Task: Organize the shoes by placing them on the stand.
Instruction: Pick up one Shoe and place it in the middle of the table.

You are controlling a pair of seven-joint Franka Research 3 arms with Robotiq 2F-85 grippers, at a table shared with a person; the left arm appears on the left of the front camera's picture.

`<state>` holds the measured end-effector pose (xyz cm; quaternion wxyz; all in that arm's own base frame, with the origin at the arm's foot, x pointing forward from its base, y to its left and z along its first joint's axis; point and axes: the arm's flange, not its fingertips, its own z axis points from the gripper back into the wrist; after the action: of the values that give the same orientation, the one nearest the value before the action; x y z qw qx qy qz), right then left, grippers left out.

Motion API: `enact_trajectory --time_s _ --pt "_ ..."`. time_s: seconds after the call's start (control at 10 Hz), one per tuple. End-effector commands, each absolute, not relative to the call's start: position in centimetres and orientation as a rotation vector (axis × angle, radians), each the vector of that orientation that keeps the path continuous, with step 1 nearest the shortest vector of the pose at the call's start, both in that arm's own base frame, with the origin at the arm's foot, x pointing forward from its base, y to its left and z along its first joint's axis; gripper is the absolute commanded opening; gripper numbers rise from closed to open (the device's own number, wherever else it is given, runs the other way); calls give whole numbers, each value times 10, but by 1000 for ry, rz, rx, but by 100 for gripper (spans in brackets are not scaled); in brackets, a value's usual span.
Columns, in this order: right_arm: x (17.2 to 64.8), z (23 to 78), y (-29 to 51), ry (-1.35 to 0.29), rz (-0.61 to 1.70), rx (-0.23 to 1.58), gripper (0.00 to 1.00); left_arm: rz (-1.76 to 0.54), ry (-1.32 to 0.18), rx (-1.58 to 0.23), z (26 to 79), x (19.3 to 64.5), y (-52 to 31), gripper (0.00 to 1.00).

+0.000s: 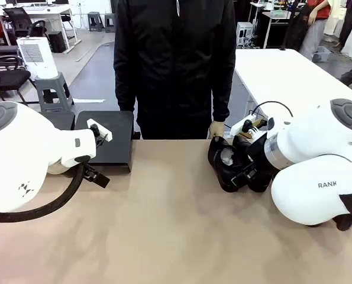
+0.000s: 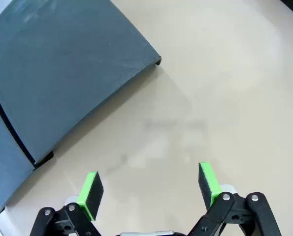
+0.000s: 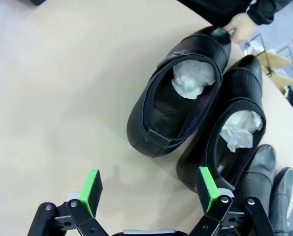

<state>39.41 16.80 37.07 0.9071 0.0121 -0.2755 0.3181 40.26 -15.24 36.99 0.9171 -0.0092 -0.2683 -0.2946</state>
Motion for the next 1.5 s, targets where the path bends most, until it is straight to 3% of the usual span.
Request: enact_trajectory --time_s 0.0,1.4 --pt "394 371 168 -569 657 25 100 -606 -552 -19 370 403 -152 100" --pt "394 371 168 -569 657 24 100 -609 -552 -18 370 402 -153 100"
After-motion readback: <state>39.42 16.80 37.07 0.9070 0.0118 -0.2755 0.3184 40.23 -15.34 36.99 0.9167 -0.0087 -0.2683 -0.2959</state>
